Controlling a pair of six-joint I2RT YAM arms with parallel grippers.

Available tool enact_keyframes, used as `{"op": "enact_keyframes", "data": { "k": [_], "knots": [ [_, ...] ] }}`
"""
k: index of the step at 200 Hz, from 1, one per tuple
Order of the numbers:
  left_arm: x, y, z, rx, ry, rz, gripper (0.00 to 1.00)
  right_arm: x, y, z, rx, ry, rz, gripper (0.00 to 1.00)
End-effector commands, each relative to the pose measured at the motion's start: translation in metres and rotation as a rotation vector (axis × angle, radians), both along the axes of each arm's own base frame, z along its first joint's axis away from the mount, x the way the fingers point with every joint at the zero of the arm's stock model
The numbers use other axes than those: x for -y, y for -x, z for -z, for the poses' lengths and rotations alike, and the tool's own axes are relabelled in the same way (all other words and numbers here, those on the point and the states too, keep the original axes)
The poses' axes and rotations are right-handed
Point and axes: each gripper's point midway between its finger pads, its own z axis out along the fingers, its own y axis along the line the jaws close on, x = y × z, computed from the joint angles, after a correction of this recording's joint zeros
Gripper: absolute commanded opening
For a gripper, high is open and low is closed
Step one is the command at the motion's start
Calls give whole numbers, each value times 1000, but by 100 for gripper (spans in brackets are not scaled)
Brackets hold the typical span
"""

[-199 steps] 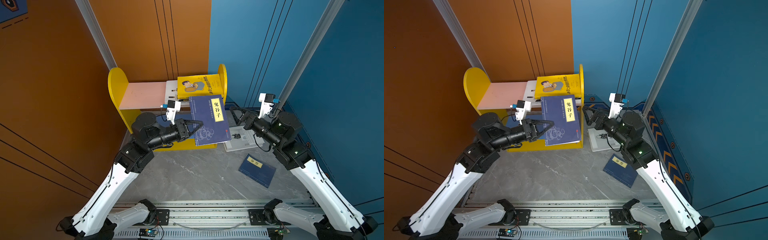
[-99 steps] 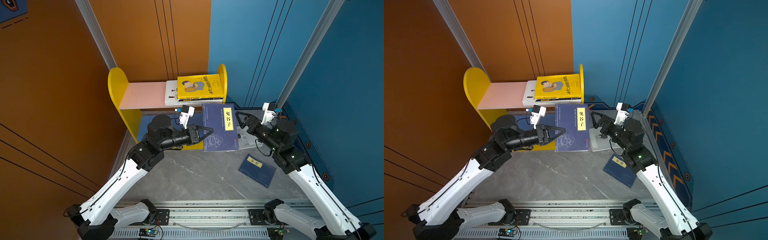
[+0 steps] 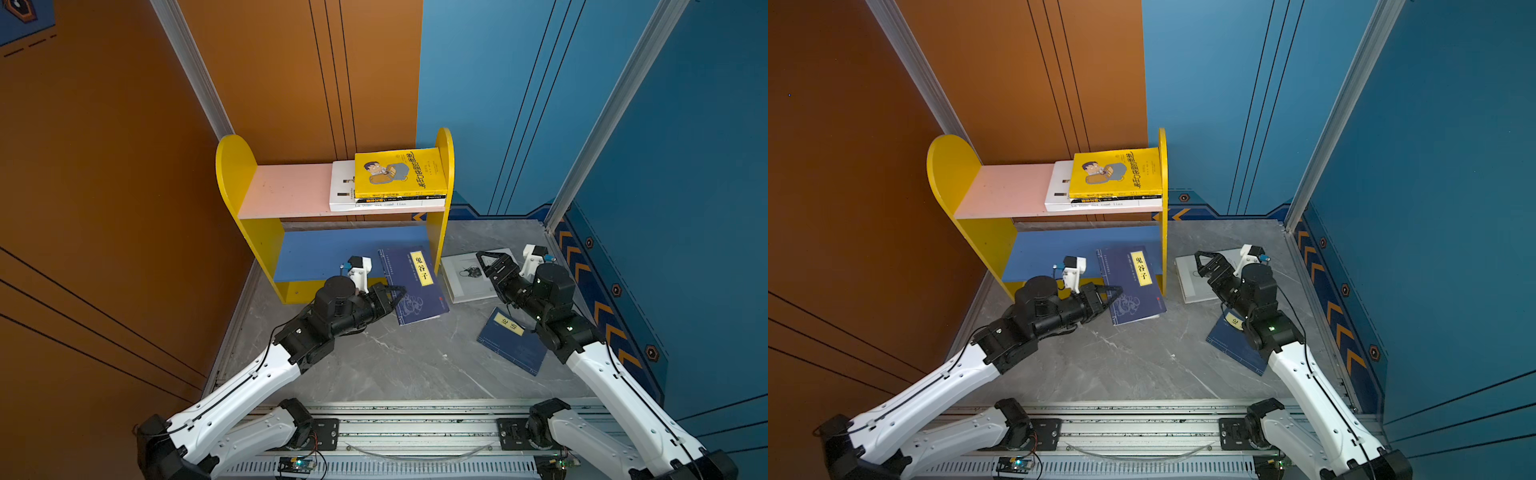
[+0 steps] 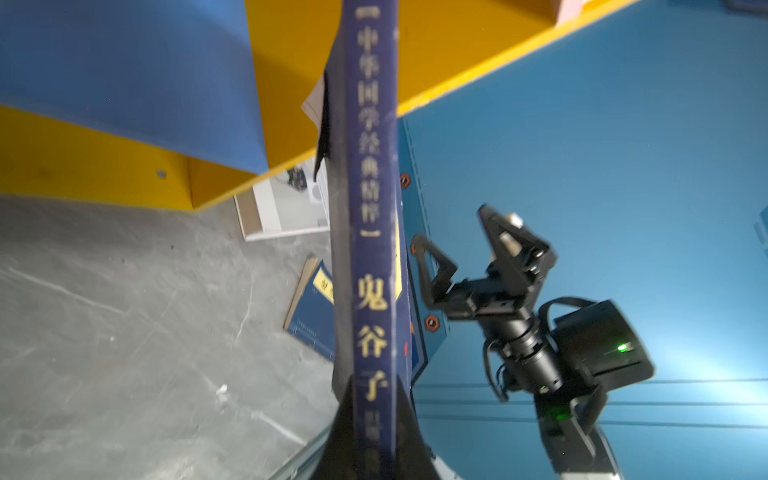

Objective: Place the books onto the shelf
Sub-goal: 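Carry the dark blue book up onto the pink top shelf with the left gripper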

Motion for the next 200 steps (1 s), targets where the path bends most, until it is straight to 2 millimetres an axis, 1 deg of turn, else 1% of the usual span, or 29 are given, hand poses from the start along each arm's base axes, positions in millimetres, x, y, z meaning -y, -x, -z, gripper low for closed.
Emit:
{"op": "enact_keyframes", "data": {
  "k": [1,9,21,46,63,87,102,118,137,171,182,200],
  "knots": [
    [-29,-21,-40,157,164,-213,0,-11,-1,1,-3,-140,-11,100],
    [-34,-24,-44,171,159,-241,0,-16,0,2,-4,-146,-21,100],
    [-42,-28,-41,155,117,-287,0,-23,2,6,-12,-141,-34,100],
    [-43,-31,-36,128,94,-297,0,-31,5,10,-21,-133,-51,100],
    [-41,-30,-22,78,74,-281,0,-28,7,14,-28,-119,-33,100],
    [-40,-21,1,6,47,-255,0,-18,10,17,-36,-85,-2,100],
    [-45,-12,13,-13,51,-264,0,-12,11,21,-51,-72,14,100],
    [-55,-6,20,-10,79,-297,0,-11,11,27,-73,-67,17,100],
    [-67,0,23,-4,109,-335,0,-12,10,34,-96,-69,13,100],
    [-81,8,30,-12,102,-374,0,-22,5,36,-109,-83,-18,100],
    [-88,10,26,-1,86,-391,0,-25,3,34,-109,-85,-30,100],
    [-98,14,13,41,95,-414,0,-31,2,30,-97,-86,-51,100]
  ]
}}
